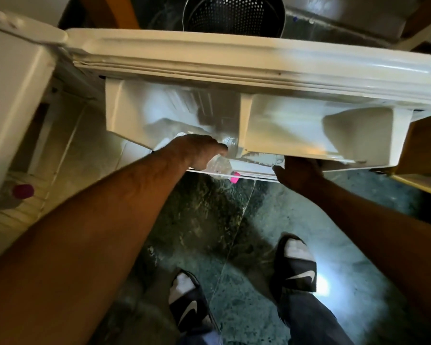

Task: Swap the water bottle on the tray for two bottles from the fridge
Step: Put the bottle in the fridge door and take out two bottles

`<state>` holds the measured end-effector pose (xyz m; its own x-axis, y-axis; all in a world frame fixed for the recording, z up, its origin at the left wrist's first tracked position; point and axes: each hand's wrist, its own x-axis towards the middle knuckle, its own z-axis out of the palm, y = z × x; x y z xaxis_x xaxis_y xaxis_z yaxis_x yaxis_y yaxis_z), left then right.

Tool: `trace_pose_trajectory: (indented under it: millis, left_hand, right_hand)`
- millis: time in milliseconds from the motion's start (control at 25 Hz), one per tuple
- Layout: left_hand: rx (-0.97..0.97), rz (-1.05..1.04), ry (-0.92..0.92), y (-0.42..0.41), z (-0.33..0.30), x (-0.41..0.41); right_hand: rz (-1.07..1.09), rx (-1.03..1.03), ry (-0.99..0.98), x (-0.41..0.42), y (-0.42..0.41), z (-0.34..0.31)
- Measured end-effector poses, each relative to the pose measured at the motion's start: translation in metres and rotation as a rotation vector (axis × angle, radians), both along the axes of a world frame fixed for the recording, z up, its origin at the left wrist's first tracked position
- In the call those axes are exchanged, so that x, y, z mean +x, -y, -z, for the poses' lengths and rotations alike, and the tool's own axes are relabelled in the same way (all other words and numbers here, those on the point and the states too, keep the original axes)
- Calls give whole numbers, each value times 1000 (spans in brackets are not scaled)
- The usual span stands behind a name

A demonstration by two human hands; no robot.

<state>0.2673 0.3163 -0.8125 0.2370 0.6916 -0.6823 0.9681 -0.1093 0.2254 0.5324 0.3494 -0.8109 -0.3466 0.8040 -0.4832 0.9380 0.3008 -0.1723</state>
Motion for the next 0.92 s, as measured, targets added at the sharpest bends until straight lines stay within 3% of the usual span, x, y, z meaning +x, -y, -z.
trace_pose_trajectory:
  millis: [120, 280, 520, 680, 920]
  left_hand:
    - [70, 131, -9, 3, 7, 2]
    - [311, 56, 89, 18, 3, 1]
    - [499, -464, 465, 74, -54, 19]
    - [586, -734, 470, 149, -99, 47]
    - [780, -1337, 422, 251, -164, 79]
  right_hand:
    - [35, 92, -50, 3, 13, -12]
    - [-8, 223, -222, 4, 30, -37]
    - [-91, 162, -229, 2, 73, -80]
    - [-117, 96, -188, -13, 105, -114]
    - [-273, -75, -139, -46, 176, -175]
